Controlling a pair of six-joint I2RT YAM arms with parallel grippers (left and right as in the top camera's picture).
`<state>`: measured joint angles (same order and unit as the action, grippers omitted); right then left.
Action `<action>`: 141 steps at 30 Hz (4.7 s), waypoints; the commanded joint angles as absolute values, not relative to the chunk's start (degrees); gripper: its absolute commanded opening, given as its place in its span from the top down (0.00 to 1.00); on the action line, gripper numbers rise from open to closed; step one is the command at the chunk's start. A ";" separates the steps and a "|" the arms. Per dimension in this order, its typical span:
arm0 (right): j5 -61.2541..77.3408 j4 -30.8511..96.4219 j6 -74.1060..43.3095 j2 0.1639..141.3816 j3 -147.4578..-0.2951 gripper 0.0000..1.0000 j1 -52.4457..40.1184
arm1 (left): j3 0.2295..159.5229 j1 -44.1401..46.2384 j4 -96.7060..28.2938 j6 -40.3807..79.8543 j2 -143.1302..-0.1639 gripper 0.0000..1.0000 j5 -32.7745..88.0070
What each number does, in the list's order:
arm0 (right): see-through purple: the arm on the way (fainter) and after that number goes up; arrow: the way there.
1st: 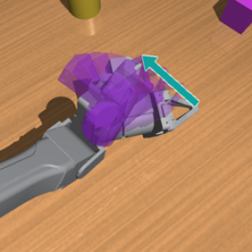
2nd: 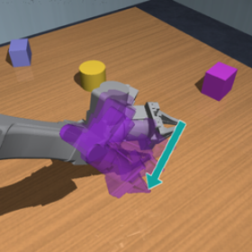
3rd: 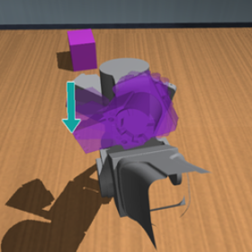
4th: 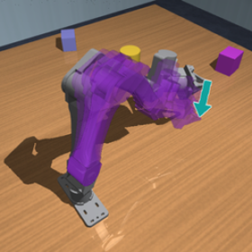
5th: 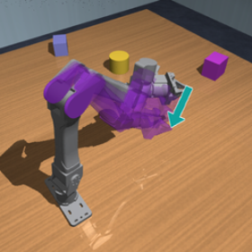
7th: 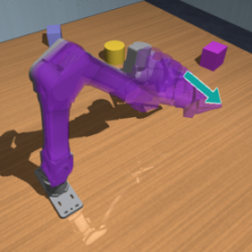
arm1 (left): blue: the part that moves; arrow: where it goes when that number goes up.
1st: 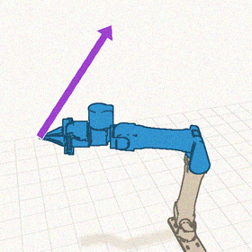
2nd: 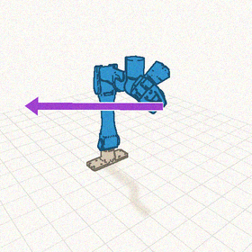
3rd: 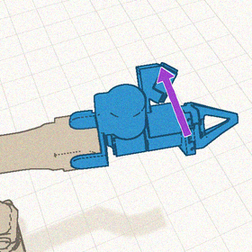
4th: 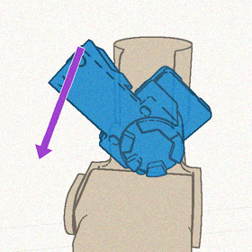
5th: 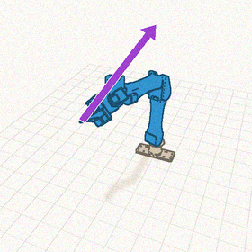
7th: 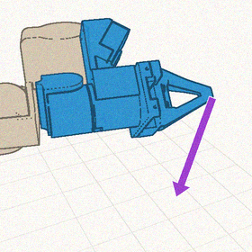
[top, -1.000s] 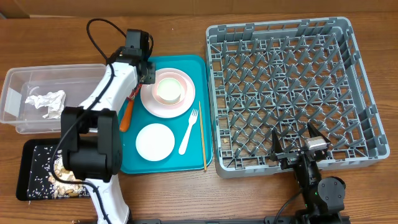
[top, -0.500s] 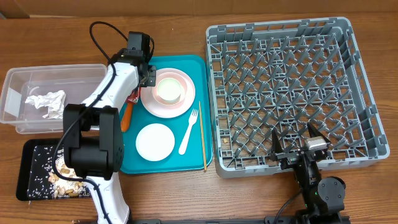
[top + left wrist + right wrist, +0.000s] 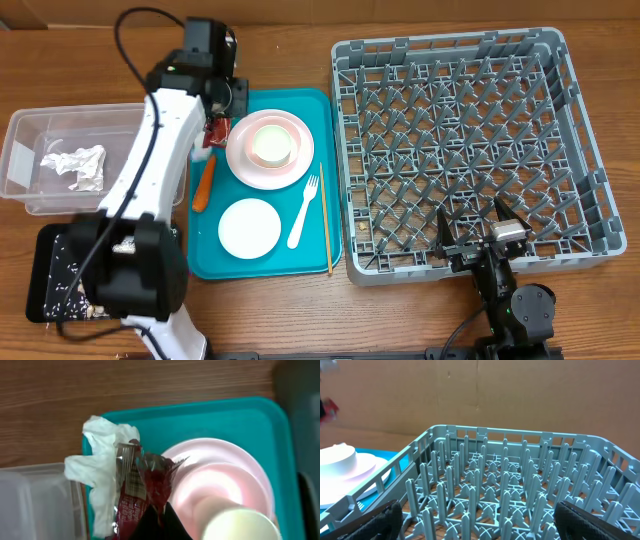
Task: Sort waste into correct bins and load items into the dishwasher
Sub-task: 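Carry the red wrapper with the left gripper and drop it into the clear bin, then grasp the remaining white napkin on the teal tray with the left gripper, then drop the napkin into the clear bin with the left gripper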
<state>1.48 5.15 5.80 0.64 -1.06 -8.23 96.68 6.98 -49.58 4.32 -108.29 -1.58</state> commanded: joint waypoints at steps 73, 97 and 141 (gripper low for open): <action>1.32 4.82 5.82 0.16 -0.47 0.00 -7.86 | 102.59 4.12 -56.03 8.97 -123.87 0.43 -6.66; 1.32 4.82 5.85 0.16 -0.47 0.00 -7.86 | 102.00 2.24 -51.13 8.97 -129.82 0.45 -9.58; 1.32 4.82 5.82 0.16 -0.47 0.00 -7.86 | 102.45 -22.68 -72.34 30.50 -107.48 0.96 0.25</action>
